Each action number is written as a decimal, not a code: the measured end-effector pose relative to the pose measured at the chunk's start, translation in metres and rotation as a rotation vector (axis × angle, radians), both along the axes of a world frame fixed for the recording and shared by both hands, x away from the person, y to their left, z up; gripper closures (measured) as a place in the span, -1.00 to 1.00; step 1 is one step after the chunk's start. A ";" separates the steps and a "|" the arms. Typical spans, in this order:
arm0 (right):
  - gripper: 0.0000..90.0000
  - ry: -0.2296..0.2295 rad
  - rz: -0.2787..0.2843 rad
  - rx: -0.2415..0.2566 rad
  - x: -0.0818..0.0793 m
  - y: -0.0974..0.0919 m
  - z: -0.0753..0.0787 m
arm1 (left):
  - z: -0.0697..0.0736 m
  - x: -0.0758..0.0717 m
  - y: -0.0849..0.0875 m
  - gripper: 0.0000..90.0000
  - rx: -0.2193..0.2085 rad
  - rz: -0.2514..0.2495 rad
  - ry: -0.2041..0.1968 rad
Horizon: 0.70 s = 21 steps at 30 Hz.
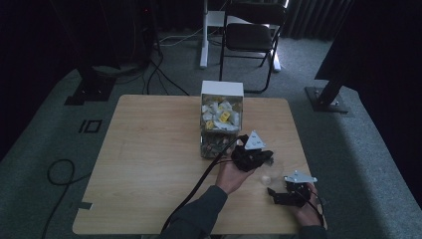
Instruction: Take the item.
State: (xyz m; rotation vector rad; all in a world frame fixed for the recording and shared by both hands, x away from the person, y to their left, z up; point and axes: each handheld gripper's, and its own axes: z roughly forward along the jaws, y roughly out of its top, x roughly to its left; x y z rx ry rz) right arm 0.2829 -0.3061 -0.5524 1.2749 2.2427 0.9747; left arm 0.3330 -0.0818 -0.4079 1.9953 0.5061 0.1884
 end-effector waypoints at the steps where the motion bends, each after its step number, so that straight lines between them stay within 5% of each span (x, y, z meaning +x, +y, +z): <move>1: -0.72 0.000 0.000 0.000 0.000 0.000 0.000 | 0.000 0.000 -0.002 1.00 0.001 0.000 -0.001; 17: -0.72 0.000 0.003 0.000 0.000 0.000 0.000 | -0.009 0.002 -0.027 1.00 0.042 -0.031 0.008; 21: -0.72 0.000 0.003 0.000 0.000 0.000 0.000 | -0.010 0.001 -0.022 0.46 0.017 -0.030 0.003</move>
